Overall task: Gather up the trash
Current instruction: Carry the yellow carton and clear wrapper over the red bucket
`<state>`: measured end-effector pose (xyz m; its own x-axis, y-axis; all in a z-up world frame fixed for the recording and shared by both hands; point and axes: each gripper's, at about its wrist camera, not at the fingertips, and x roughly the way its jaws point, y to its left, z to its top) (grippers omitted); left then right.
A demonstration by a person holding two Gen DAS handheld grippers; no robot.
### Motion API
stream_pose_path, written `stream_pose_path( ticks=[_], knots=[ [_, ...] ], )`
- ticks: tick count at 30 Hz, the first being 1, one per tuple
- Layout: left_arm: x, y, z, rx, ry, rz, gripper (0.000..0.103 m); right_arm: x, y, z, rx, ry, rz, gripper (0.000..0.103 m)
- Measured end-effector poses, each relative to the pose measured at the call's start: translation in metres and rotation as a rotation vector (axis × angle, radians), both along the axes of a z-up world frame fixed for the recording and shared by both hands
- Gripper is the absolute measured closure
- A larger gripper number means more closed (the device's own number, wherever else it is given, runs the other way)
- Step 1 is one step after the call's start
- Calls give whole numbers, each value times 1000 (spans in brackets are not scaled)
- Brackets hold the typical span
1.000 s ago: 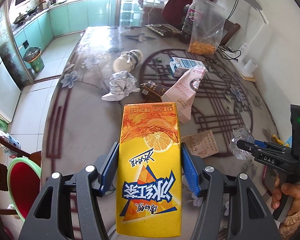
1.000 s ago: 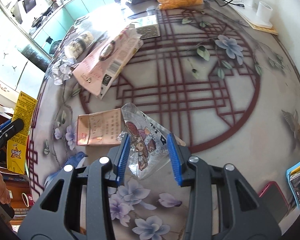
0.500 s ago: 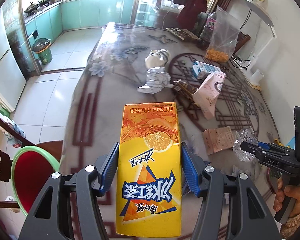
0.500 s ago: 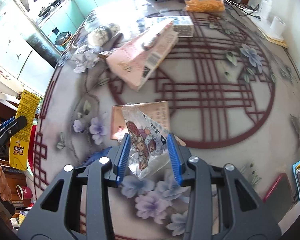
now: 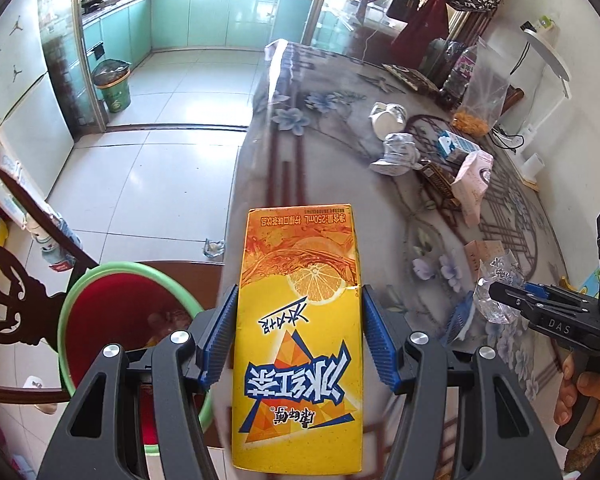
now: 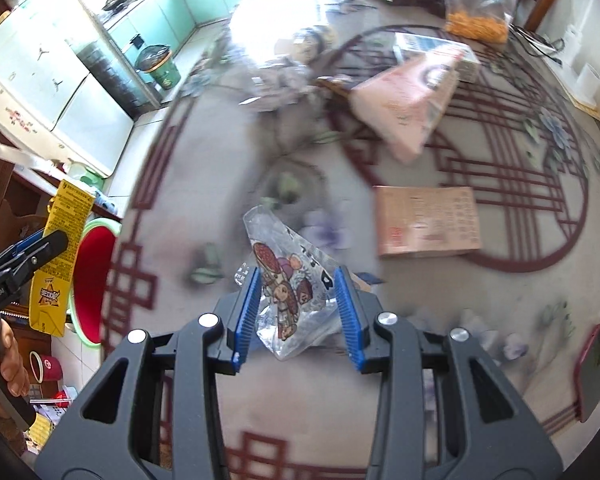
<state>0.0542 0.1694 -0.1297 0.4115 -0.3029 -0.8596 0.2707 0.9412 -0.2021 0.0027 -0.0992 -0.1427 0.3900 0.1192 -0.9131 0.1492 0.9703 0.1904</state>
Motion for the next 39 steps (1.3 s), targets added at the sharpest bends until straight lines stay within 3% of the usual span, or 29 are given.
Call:
stream_pose_path(
  ticks=[16, 39],
  knots=[
    [-5, 65, -14, -5, 18, 52, 47, 16, 100, 18, -4, -41, 154, 66],
    [-11, 112, -29, 30, 51, 159, 47, 28, 153, 26, 12, -66, 284, 66]
  ],
)
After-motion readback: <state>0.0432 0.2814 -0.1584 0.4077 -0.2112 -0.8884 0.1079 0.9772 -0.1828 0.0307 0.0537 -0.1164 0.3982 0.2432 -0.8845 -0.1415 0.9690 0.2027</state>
